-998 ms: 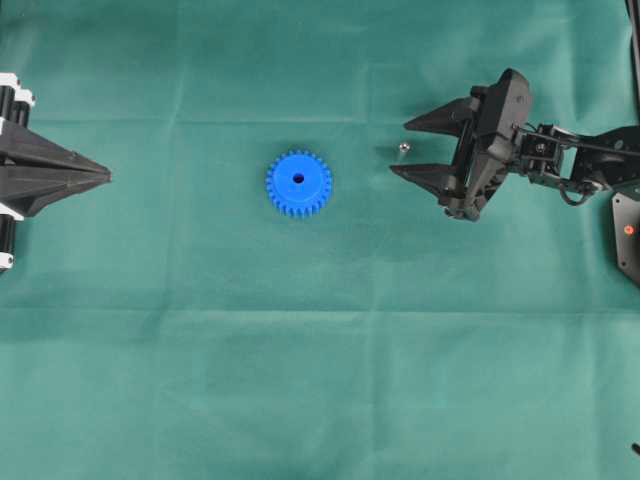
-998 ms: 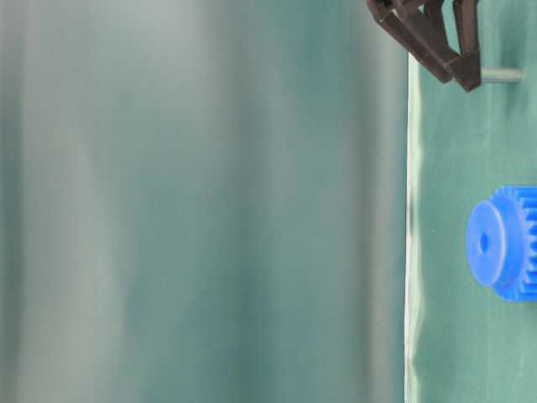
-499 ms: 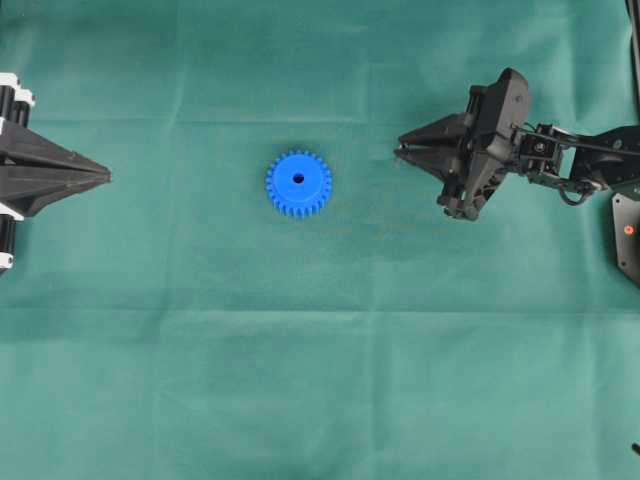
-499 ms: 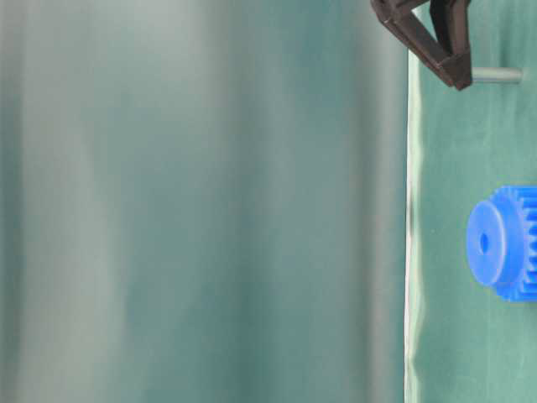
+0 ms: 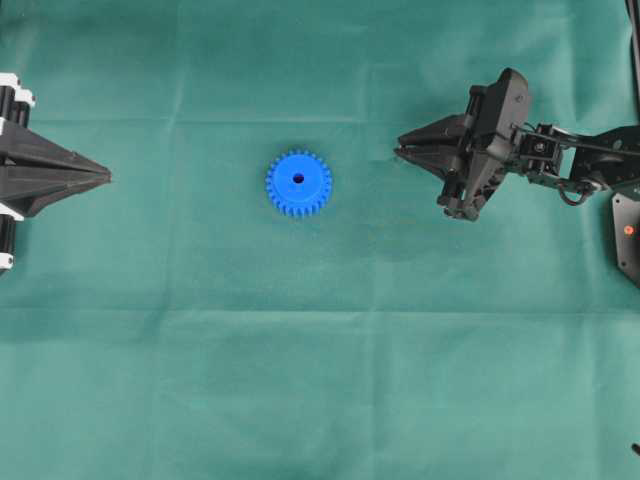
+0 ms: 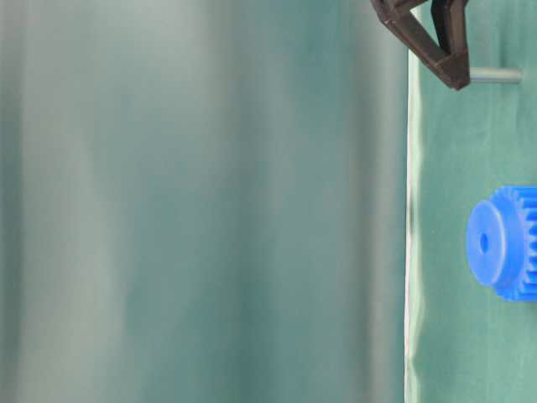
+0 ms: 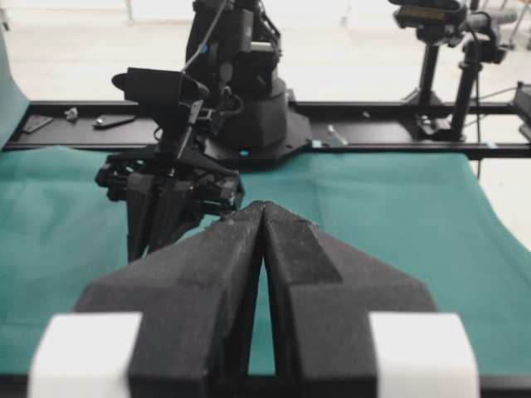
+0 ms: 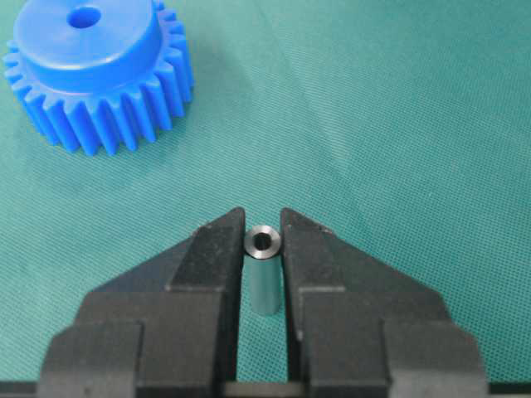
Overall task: Insert the shaft placed at a random location into the center hole of the medium gear at another random location.
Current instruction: 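Close the right gripper on the silver shaft, holding it upright, then lift the held shaft off the table with the right gripper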
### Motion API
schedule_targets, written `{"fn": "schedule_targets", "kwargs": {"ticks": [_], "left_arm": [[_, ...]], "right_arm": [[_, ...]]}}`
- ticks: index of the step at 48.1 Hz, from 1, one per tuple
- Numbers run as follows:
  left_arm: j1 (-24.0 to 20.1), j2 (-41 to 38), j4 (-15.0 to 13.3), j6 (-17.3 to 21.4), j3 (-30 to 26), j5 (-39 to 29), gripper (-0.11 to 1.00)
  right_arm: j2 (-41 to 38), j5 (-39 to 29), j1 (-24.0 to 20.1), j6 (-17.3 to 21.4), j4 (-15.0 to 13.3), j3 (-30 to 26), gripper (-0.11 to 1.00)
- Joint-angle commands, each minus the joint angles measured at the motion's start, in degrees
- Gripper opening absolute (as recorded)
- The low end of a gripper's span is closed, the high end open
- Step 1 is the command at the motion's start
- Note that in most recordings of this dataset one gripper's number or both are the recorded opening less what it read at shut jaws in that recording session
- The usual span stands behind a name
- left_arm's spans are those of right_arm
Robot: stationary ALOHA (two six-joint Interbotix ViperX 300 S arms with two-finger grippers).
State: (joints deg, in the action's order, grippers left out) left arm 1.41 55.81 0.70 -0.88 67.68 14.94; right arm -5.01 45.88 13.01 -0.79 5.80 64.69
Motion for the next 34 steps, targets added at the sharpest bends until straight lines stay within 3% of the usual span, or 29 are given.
{"fn": "schedule_targets", "kwargs": {"ticks": [1, 22, 34], "left_arm": [[0.1, -0.2, 0.2, -0.1, -1.5, 0.2, 0.00], [0.1, -0.6, 0.1, -0.1, -1.4, 0.1, 0.00], [0.1, -0.6, 0.2, -0.1, -1.4, 0.1, 0.00]], "right_arm": [[1.8, 0.6, 0.2, 0.2, 0.2, -0.9, 0.13], [14.9, -14.4, 0.2, -0.3, -0.4, -3.3, 0.13], [14.8, -14.9, 0.2, -0.3, -0.4, -3.4, 0.13]]}}
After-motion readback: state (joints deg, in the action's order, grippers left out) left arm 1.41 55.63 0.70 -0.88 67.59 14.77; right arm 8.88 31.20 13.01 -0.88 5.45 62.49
